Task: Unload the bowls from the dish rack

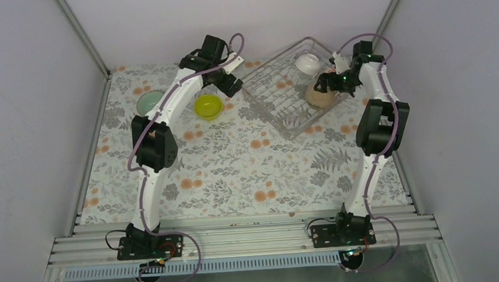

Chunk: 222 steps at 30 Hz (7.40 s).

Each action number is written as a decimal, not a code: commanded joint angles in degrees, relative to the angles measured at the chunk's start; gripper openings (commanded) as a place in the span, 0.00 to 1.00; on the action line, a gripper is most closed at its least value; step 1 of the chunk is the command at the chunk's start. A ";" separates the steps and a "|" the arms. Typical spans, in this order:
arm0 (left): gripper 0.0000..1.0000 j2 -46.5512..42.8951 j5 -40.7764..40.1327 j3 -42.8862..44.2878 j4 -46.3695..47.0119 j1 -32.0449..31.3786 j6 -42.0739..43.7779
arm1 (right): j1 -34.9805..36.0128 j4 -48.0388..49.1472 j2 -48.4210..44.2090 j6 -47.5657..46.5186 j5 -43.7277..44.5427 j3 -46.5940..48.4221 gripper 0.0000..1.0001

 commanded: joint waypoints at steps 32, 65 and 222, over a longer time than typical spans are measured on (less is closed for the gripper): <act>1.00 7.54 2.77 4.83 -3.27 -1.88 -1.47 | 7.81 -16.99 -0.26 -4.48 -11.49 6.31 1.00; 0.99 10.37 1.28 7.40 -4.74 -5.42 -1.22 | 9.47 -18.23 -1.24 -6.69 -15.72 5.05 1.00; 1.00 -48.76 16.70 -60.14 12.17 36.64 5.57 | 48.34 21.03 18.34 -1.56 25.50 25.20 0.49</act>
